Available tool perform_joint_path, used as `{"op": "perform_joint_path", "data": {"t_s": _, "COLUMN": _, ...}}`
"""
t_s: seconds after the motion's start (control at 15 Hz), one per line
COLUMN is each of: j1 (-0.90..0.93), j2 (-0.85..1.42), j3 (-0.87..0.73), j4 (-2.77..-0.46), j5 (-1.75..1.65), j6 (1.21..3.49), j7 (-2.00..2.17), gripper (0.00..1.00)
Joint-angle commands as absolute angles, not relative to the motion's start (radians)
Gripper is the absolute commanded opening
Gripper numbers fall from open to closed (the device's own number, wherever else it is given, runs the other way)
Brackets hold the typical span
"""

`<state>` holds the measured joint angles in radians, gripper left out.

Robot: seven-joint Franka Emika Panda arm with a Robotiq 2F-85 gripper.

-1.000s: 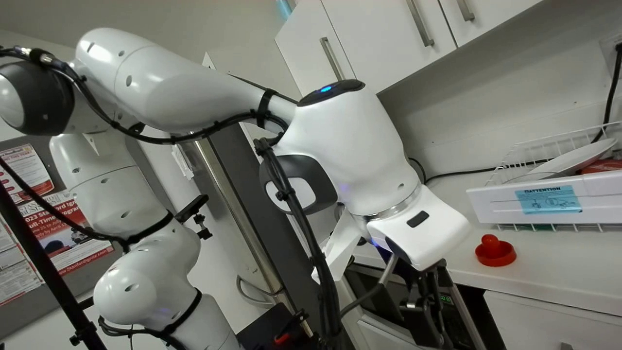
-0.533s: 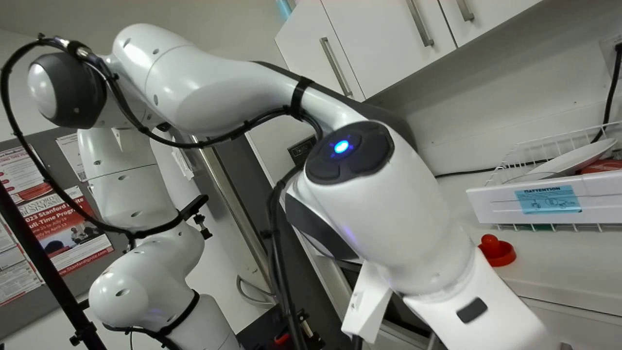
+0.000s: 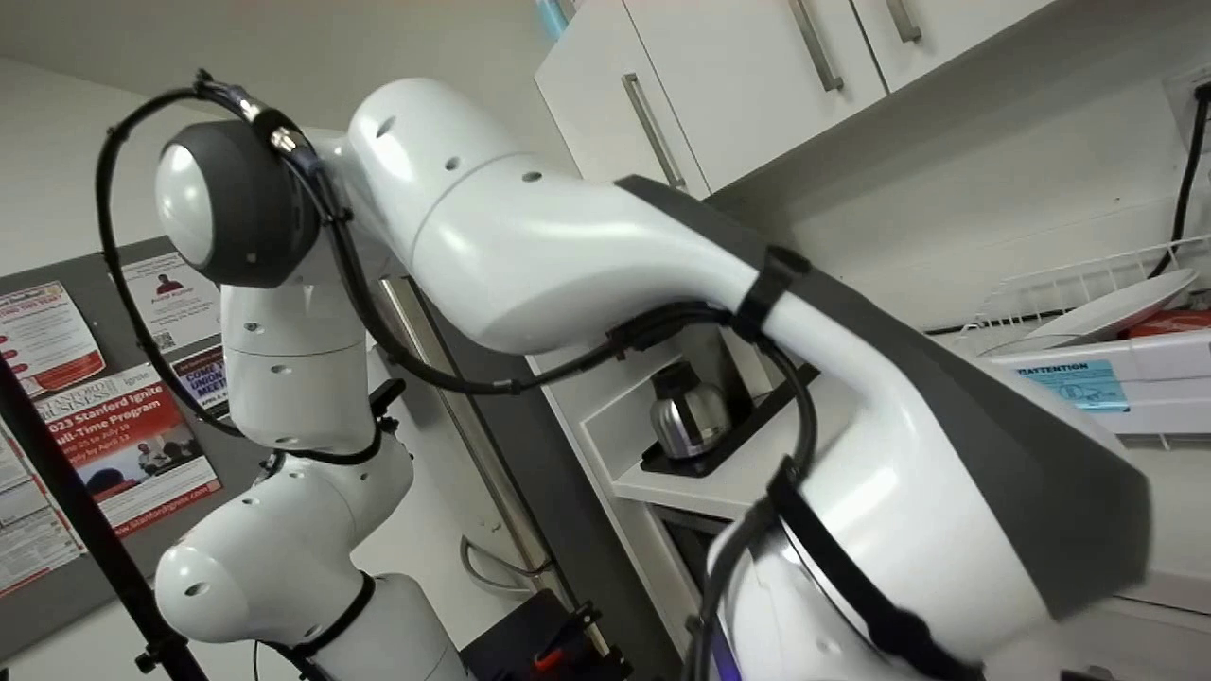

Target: Open the topmost drawer

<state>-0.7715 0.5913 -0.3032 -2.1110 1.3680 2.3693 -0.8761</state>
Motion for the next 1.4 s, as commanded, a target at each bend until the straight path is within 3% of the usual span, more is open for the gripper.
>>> {"op": "perform_joint_path", "data": {"t_s": 0.0, "j1": -0.857, "j2": 0.735, "j3": -0.264, "j4": -2.000, "j5": 1.553, "j6": 2.240, "j7": -0.989, "gripper": 1.00}}
{"op": "perform_joint_path", "data": {"t_s": 0.73, "j1": -0.841, "j2": 0.823, "j3": -0.287, "j4": -1.955, "j5": 1.624, "j6": 2.175, "j7": -1.000, "gripper": 1.00}}
{"op": "perform_joint_path", "data": {"t_s": 1.33, "j1": -0.983, "j2": 1.148, "j3": -0.265, "j4": -1.722, "j5": 1.850, "j6": 1.697, "j7": -1.242, "gripper": 1.00}}
